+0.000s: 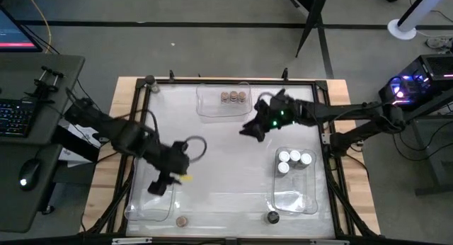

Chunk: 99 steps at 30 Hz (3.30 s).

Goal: Sort spices by type
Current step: Put the brown seasoning bottle into the top transparent bin

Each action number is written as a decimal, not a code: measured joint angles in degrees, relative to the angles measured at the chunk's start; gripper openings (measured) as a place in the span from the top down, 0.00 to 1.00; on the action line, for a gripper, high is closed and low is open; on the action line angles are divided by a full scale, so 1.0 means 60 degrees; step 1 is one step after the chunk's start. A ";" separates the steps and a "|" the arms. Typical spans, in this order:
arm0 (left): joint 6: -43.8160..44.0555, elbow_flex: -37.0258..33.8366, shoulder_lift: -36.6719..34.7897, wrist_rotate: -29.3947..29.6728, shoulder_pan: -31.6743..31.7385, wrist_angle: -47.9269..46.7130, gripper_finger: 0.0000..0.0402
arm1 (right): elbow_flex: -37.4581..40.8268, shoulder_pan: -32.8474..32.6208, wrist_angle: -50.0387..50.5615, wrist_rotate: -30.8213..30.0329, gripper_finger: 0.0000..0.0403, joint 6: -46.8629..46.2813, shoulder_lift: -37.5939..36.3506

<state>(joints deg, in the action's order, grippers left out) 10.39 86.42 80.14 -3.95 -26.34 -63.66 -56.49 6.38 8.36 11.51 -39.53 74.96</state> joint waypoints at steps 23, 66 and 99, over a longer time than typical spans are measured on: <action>0.0477 -0.0137 0.2986 -0.0635 -0.3033 0.2679 0.46 | 0.0004 -0.5221 -0.0033 -0.5662 0.40 -0.4064 0.0000; 0.3519 -0.0020 0.6083 0.1174 -0.3772 0.1711 0.31 | 0.0004 -0.5214 0.1491 -0.5421 0.40 -0.2976 0.0000; 0.1069 0.1499 0.2079 0.5495 0.3443 0.0179 0.66 | 0.0004 -0.4845 0.0010 -0.5637 0.40 -0.2143 -0.0004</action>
<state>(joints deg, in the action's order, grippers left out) 16.81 95.42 92.62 29.02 -5.68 -62.59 -56.47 -22.69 8.42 -22.31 -52.39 74.94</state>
